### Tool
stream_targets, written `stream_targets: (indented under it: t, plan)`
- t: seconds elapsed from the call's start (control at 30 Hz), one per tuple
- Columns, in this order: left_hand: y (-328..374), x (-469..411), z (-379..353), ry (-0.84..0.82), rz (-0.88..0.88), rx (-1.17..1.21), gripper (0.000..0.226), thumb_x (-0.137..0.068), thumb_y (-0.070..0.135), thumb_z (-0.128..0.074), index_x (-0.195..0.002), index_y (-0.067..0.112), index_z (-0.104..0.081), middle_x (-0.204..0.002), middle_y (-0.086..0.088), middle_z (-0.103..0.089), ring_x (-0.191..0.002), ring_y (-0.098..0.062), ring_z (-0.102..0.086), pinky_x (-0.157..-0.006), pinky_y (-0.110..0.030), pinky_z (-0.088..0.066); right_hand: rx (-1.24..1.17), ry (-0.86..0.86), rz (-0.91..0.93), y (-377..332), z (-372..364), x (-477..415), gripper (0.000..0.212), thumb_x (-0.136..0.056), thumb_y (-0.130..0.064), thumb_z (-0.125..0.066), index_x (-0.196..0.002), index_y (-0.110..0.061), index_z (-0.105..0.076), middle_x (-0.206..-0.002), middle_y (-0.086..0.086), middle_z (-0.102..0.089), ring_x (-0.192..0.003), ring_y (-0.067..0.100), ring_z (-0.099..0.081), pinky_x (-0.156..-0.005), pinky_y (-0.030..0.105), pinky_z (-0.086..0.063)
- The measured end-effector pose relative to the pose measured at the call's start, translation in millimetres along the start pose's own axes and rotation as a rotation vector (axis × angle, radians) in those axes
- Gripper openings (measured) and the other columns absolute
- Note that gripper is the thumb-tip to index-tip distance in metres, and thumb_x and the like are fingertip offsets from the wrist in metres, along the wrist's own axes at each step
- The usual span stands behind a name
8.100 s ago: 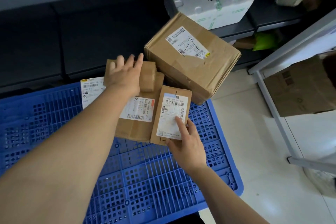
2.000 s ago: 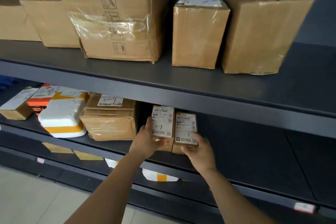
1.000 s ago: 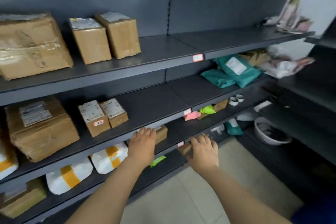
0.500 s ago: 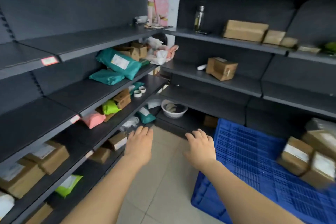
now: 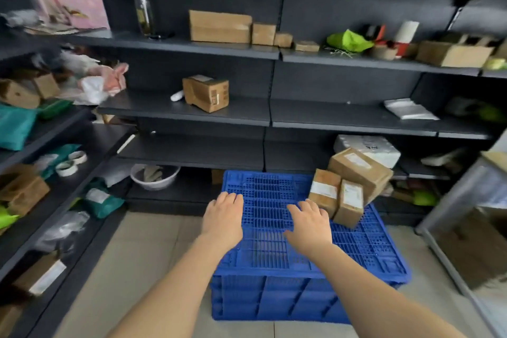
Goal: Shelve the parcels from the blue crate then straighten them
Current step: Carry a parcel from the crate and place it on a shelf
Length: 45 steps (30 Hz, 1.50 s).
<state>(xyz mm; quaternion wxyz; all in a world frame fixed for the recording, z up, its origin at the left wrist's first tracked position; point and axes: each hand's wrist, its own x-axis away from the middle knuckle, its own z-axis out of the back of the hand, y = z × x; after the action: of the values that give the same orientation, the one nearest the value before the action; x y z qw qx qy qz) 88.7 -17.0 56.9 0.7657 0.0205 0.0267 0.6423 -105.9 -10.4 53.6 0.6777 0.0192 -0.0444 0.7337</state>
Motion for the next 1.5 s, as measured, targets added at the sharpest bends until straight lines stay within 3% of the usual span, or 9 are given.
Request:
stream_targets:
  t: [0.37,0.7,0.97,1.2,1.37,1.5]
  plan:
    - [97.5,-179.5,-52.7,-0.162,-0.219,0.061,0.073,-0.093,0.027,-0.059,-0.151,0.011,-0.018,-0.154,-0.003,-0.027,-0.143,-0.023,-0.020,-0.114,-0.038,-0.026,-0.071,-0.086,-0.221,120.6,-23.0,-109.3,0.054,-0.091,-0.039,-0.057,-0.140,-0.024,-0.039,-0.140,0.000,-0.043,-0.135,0.023,-0.032,-0.106,0.038,-0.031]
    - [158.8,-297.0,-116.1,-0.373,-0.227,0.089,0.071,-0.095,0.036,-0.055,-0.151,0.012,-0.019,-0.153,-0.003,-0.030,-0.143,-0.025,-0.022,-0.112,-0.040,-0.030,-0.202,-0.228,-0.301,195.6,-69.4,-205.3,0.049,-0.091,-0.038,-0.056,-0.135,-0.018,-0.044,-0.139,0.002,-0.046,-0.134,0.023,-0.033,-0.106,0.037,-0.032]
    - [203.0,-369.7,-197.3,-0.549,-0.072,0.174,0.073,-0.096,0.037,-0.054,-0.152,0.011,-0.016,-0.156,-0.006,-0.026,-0.144,-0.024,-0.021,-0.114,-0.039,-0.027,-0.410,-0.371,-0.324,256.5,-134.6,-285.6,0.056,-0.092,-0.032,-0.055,-0.142,-0.014,-0.037,-0.140,0.008,-0.042,-0.131,0.028,-0.036,-0.106,0.036,-0.036]
    - [225.1,-419.9,-281.5,-0.663,0.070,0.333,0.063,-0.100,0.032,-0.045,-0.151,0.011,-0.016,-0.151,-0.010,-0.033,-0.136,-0.028,-0.034,-0.106,-0.042,-0.037,-0.667,-0.424,-0.555,272.1,-207.9,-336.3,0.054,-0.093,-0.031,-0.052,-0.141,-0.012,-0.035,-0.149,0.012,-0.030,-0.132,0.031,-0.037,-0.101,0.037,-0.039]
    - [234.4,-449.5,-327.4,-0.713,0.222,0.564,0.062,-0.101,0.027,-0.040,-0.154,0.016,-0.009,-0.153,-0.008,-0.033,-0.132,-0.028,-0.041,-0.105,-0.042,-0.039,-0.631,-0.346,-0.723,266.7,-240.7,-350.4,0.065,-0.091,-0.023,-0.053,-0.148,-0.016,-0.023,-0.152,0.020,-0.023,-0.139,0.037,-0.021,-0.110,0.040,-0.025]
    - [227.5,-457.9,-341.4,-0.704,0.319,0.704,0.047,-0.102,0.030,-0.038,-0.147,0.021,-0.027,-0.145,-0.002,-0.045,-0.118,-0.026,-0.053,-0.095,-0.037,-0.046,-0.604,-0.223,-0.831,266.7,-253.3,-360.8,0.071,-0.090,-0.022,-0.053,-0.150,-0.012,-0.019,-0.143,0.017,-0.040,-0.129,0.036,-0.032,-0.107,0.038,-0.022]
